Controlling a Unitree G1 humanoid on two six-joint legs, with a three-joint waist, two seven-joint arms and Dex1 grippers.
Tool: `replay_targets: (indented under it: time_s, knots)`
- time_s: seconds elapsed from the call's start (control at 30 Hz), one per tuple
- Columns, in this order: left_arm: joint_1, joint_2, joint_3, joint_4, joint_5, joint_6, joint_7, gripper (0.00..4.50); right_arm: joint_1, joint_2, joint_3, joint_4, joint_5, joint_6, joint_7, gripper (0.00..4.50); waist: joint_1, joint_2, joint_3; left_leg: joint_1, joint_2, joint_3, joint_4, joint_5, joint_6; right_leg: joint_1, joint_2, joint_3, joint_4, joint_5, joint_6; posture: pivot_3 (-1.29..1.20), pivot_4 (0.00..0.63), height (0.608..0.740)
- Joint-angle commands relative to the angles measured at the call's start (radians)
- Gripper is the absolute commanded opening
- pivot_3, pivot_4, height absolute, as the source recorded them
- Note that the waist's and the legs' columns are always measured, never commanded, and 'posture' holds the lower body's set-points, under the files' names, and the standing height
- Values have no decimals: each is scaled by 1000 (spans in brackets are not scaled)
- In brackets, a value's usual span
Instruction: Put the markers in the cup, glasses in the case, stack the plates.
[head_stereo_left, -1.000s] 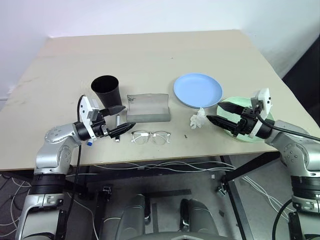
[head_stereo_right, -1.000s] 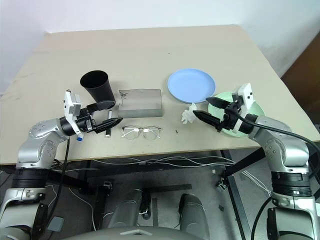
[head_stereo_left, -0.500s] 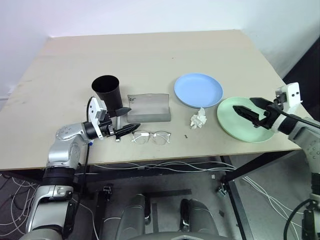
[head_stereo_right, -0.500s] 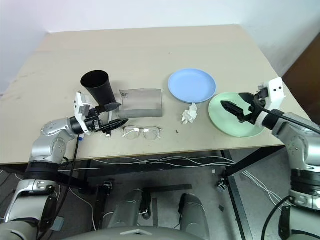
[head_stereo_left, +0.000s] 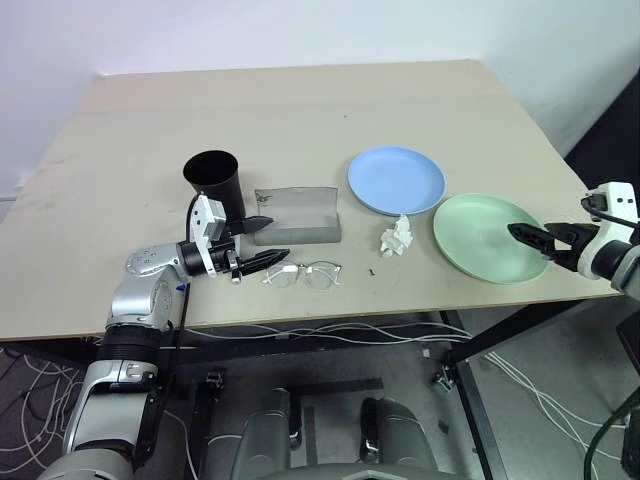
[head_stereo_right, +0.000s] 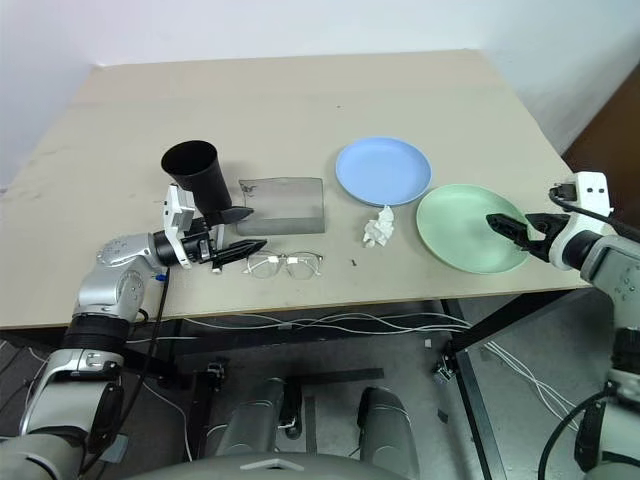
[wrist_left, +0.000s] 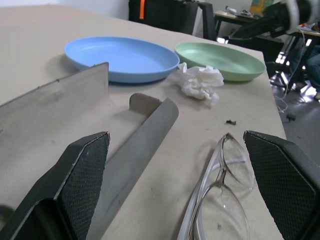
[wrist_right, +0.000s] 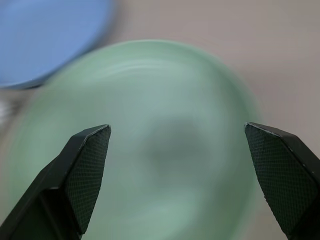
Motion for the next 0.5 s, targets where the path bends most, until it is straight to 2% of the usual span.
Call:
replay_targets:
  time_s: [0.03, 0.2, 0.3, 0.5]
  knots:
    - [-6, 10, 17, -52, -13, 4, 7, 4492, -65, -21, -6, 113, -52, -65, -30, 4500, 0, 0, 0, 0, 0, 0, 0, 0, 0, 0, 0, 0, 0, 0, -1, 0, 150, 739]
    - [1, 15, 19, -68, -9, 6, 15, 4492, -124, -8, 51, 208, -87, -34, -6, 4500, -2, 0, 0, 0, 0, 1, 0, 1, 2, 0, 0, 1, 0, 1, 1, 0, 150, 739]
    - [-1, 18, 21, -69, -11, 7, 18, 4500, -146, -5, 81, 241, -108, -27, -2, 3918, -1, 0, 0, 0, 0, 1, 0, 1, 2, 0, 0, 1, 1, 1, 1, 0, 150, 739]
    - [-8, 29, 25, -43, -6, -10, 9, 4500, -175, -17, 96, 263, -133, -38, 12, 1914, -2, 0, 0, 0, 0, 1, 0, 1, 1, 0, 0, 1, 1, 1, 0, 0, 150, 739]
